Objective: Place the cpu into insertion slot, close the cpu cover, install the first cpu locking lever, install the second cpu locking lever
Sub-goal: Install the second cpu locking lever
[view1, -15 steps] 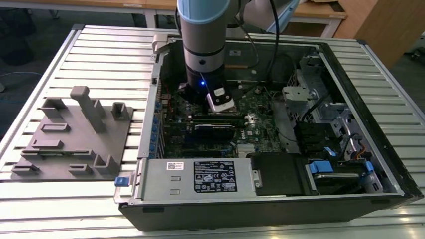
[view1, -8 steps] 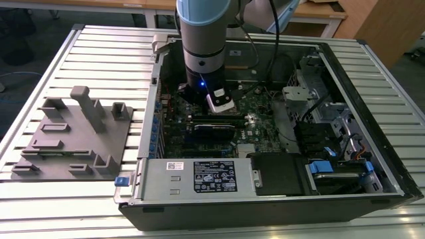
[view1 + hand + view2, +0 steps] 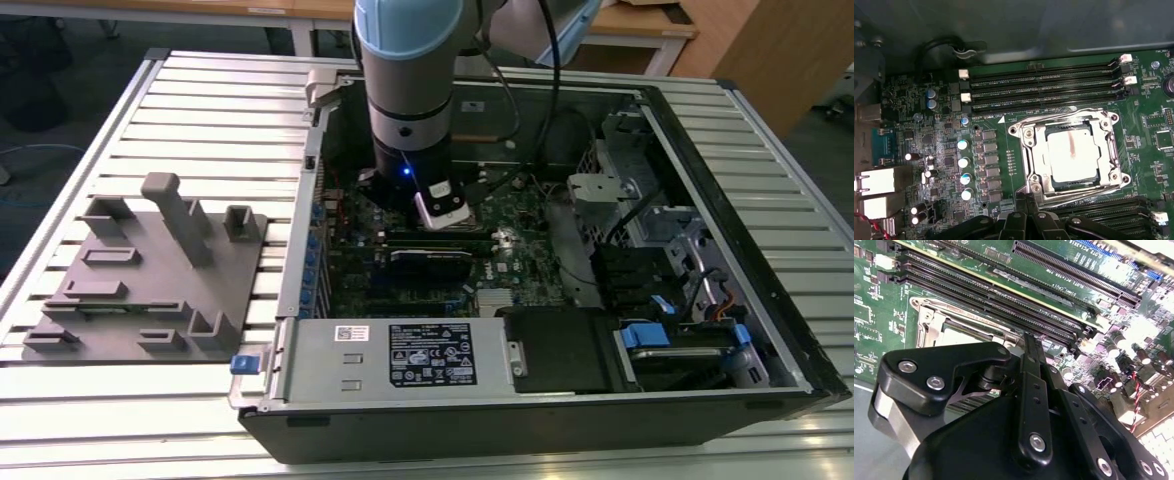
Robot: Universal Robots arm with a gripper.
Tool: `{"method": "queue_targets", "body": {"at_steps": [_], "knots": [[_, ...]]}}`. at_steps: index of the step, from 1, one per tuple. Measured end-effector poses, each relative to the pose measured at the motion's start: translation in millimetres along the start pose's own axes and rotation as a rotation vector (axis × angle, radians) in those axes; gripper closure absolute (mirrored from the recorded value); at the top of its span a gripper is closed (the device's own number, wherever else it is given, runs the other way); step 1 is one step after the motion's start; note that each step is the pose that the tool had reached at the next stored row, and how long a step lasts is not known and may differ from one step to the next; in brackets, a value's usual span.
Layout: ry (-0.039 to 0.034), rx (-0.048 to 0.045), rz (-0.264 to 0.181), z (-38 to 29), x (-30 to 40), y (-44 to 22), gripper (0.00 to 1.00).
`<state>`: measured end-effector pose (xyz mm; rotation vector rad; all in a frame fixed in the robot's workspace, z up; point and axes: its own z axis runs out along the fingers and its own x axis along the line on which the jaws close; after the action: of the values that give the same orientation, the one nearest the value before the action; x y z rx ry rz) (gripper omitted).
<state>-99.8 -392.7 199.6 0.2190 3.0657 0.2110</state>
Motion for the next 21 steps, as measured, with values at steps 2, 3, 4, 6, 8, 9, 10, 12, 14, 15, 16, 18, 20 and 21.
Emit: {"method": "queue_targets", "body": {"at_steps": [2,3,4,6,8,9,10,12,14,15,16,18,20,21], "knots": [[0.0002,-0.0006,0.000,0.5,0.1,-0.1,0.90],[0.0003,-0.0013,0.000,0.8,0.1,-0.2,0.90],[0.0004,-0.0022,0.000,1.1,0.2,-0.2,0.90],[0.0011,-0.0068,0.000,1.3,0.1,-0.3,0.90],[0.0019,-0.0127,0.001,1.6,0.2,-0.3,0.90],[0.0022,-0.0153,0.001,1.7,0.2,-0.3,0.90],[0.0025,-0.0180,0.001,1.7,0.2,-0.3,0.90],[0.0033,-0.0244,0.002,2.1,0.4,-0.3,0.90],[0.0040,-0.0293,0.002,2.5,1.0,-0.5,0.90],[0.0043,-0.0315,0.002,2.7,1.4,-0.6,0.90],[0.0045,-0.0335,0.002,3.0,2.0,-0.7,0.90],[0.0048,-0.0363,0.003,3.4,3.1,-0.9,0.90],[0.0051,-0.0391,0.003,3.8,4.4,-1.2,0.90],[0.0053,-0.0403,0.003,3.9,5.0,-1.3,0.90]]}}
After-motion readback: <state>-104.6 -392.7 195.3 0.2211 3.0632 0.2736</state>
